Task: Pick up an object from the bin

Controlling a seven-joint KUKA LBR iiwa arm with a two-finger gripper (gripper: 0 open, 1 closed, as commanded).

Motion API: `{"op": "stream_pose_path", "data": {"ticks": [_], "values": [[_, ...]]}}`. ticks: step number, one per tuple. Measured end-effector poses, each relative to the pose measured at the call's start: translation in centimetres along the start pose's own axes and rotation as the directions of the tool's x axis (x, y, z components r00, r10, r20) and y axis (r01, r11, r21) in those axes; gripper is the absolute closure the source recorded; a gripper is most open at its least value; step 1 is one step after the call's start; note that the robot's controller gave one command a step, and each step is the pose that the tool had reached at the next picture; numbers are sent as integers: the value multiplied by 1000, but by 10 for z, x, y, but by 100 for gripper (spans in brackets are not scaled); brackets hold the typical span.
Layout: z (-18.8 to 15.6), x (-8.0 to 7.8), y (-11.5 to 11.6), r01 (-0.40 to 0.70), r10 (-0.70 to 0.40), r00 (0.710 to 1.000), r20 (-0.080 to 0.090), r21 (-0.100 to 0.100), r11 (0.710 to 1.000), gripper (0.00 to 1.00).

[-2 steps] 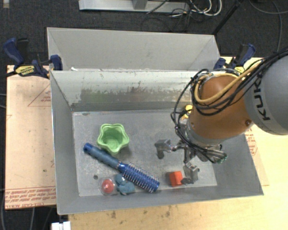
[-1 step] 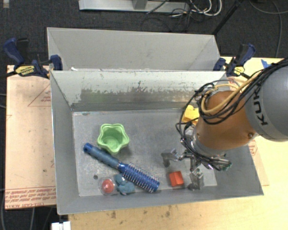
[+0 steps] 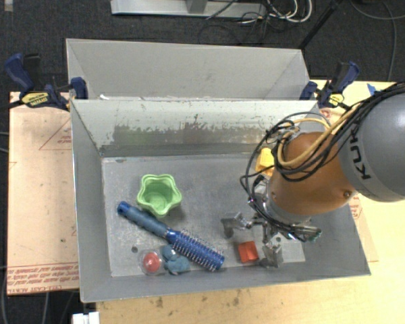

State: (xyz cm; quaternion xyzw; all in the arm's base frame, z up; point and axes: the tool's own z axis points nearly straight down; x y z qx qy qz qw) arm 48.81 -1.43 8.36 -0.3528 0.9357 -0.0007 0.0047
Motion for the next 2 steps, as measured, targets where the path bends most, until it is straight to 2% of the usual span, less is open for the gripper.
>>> {"op": "stream_pose_path", "data": {"ticks": [1, 2], "values": [[1, 2, 1, 0, 0, 1000, -6, -4, 1000, 100], [-166, 0, -7, 56, -56, 998, 0, 2, 998, 100]]}}
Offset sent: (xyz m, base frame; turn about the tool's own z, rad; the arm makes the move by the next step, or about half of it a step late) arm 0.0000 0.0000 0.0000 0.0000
